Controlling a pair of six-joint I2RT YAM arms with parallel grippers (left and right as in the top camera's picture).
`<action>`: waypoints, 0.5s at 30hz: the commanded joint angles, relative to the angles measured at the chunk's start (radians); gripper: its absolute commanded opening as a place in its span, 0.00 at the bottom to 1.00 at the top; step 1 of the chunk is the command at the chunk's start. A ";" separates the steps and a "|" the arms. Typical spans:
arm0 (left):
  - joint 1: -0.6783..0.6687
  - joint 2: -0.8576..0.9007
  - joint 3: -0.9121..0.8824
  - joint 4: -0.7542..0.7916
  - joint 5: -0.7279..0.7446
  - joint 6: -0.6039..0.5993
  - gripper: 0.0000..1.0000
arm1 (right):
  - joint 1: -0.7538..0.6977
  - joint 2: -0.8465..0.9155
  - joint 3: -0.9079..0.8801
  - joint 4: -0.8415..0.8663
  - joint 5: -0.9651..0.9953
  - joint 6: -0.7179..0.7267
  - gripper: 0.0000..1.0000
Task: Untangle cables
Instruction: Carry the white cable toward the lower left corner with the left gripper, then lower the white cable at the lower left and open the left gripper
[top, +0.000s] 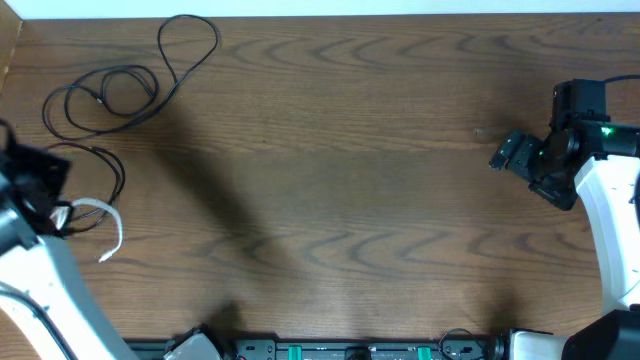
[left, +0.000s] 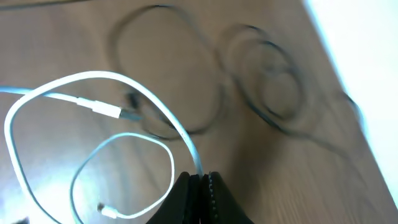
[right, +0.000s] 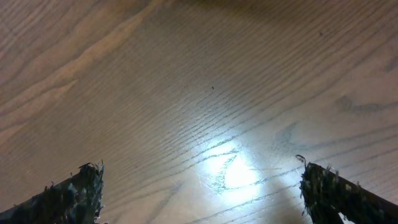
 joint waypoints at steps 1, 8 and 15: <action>0.071 0.079 -0.008 0.004 -0.137 -0.126 0.08 | -0.006 -0.014 0.003 0.000 0.004 -0.008 0.99; 0.200 0.293 -0.008 0.023 -0.156 -0.127 0.08 | -0.006 -0.014 0.003 0.000 0.004 -0.008 0.99; 0.287 0.386 -0.008 0.224 -0.161 0.064 0.07 | -0.006 -0.014 0.003 0.000 0.004 -0.008 0.99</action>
